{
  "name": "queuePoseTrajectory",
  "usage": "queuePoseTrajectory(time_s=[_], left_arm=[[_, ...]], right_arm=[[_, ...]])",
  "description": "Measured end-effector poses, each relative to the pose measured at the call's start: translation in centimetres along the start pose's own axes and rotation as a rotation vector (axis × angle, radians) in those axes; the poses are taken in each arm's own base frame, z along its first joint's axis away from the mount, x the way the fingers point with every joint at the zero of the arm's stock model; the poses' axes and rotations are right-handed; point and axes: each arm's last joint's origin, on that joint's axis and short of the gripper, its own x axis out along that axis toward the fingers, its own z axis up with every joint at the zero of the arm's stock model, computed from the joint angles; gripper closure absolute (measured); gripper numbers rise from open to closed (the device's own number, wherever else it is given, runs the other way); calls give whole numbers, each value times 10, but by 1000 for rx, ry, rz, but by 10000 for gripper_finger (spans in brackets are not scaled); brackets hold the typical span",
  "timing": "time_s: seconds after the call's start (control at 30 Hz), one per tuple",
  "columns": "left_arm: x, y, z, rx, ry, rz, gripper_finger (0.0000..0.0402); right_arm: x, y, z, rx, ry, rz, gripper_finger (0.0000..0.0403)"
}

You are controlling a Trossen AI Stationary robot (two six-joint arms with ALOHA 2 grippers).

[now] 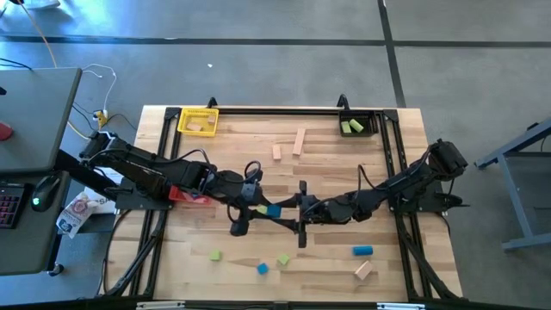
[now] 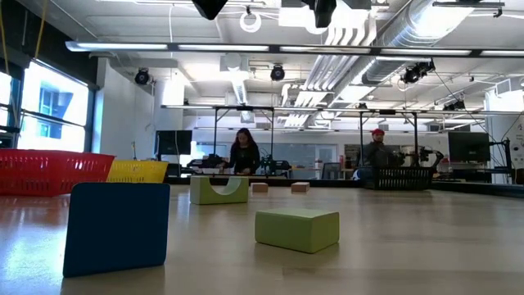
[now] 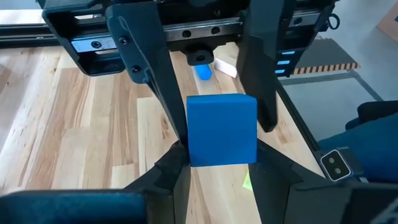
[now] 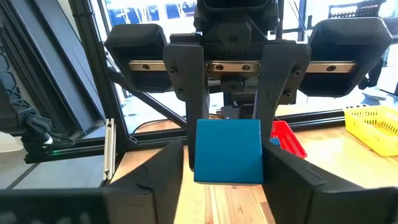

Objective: Sort & place blocks by color
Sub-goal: Put the blue block into the red bin

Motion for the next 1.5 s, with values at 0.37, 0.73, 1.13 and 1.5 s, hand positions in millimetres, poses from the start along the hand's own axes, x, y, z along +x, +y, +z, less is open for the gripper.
queuePoseTrajectory(time_s=[0.37, 0.73, 1.13, 1.5], left_arm=[[0, 1, -4, -12, 46, 13, 292], [-1, 2, -11, -27, 114, 34, 293], [-24, 5, -20, -63, 222, 137, 295], [-77, 5, -37, -147, 379, 350, 294]], right_arm=[[0, -2, 1, 3, -17, -83, 192], [0, -3, 2, 2, -34, -126, 190], [-3, -5, 4, 2, -45, -232, 190], [-4, -20, 16, 0, -47, -274, 190]])
